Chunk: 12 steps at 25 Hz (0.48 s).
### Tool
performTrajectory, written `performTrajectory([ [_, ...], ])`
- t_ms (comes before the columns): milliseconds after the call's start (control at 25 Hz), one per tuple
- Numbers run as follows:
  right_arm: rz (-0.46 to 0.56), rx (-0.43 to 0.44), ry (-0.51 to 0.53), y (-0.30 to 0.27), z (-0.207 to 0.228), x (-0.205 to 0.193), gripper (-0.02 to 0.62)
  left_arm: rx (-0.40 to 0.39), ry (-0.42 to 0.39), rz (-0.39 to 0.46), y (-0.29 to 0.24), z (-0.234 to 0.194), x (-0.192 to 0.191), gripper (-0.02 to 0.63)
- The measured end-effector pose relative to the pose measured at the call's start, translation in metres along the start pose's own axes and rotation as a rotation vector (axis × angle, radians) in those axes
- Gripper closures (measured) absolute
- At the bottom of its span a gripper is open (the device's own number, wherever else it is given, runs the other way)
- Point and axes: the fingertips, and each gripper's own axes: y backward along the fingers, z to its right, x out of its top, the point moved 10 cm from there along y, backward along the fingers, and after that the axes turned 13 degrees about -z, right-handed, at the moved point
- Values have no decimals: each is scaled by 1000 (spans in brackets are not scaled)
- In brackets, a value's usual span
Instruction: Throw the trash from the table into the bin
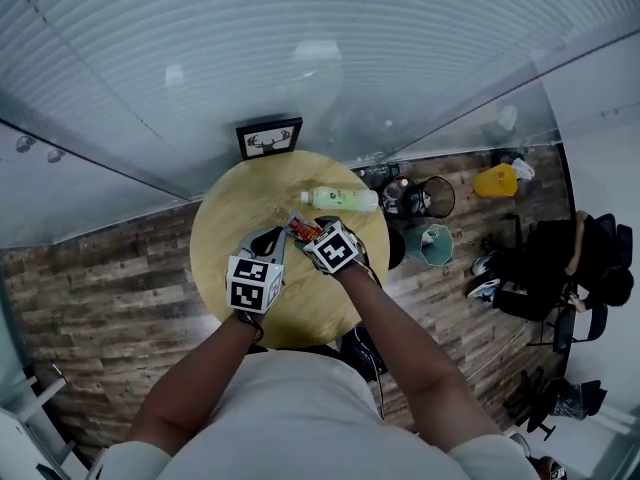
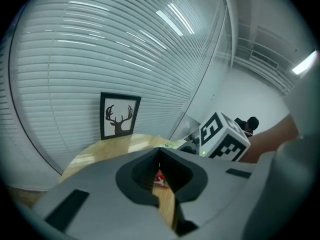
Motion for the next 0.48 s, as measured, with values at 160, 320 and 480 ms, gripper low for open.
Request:
performTrajectory([
  [160, -69, -16, 34, -23, 2, 2, 271, 8, 32, -7, -2, -6, -4, 600],
  [320, -110, -56, 71, -40, 6, 4, 253, 10, 31, -35, 0, -6, -13, 600],
  [480, -184, -54, 105, -59, 7, -1, 253, 7, 43, -51, 1, -3, -20, 600],
])
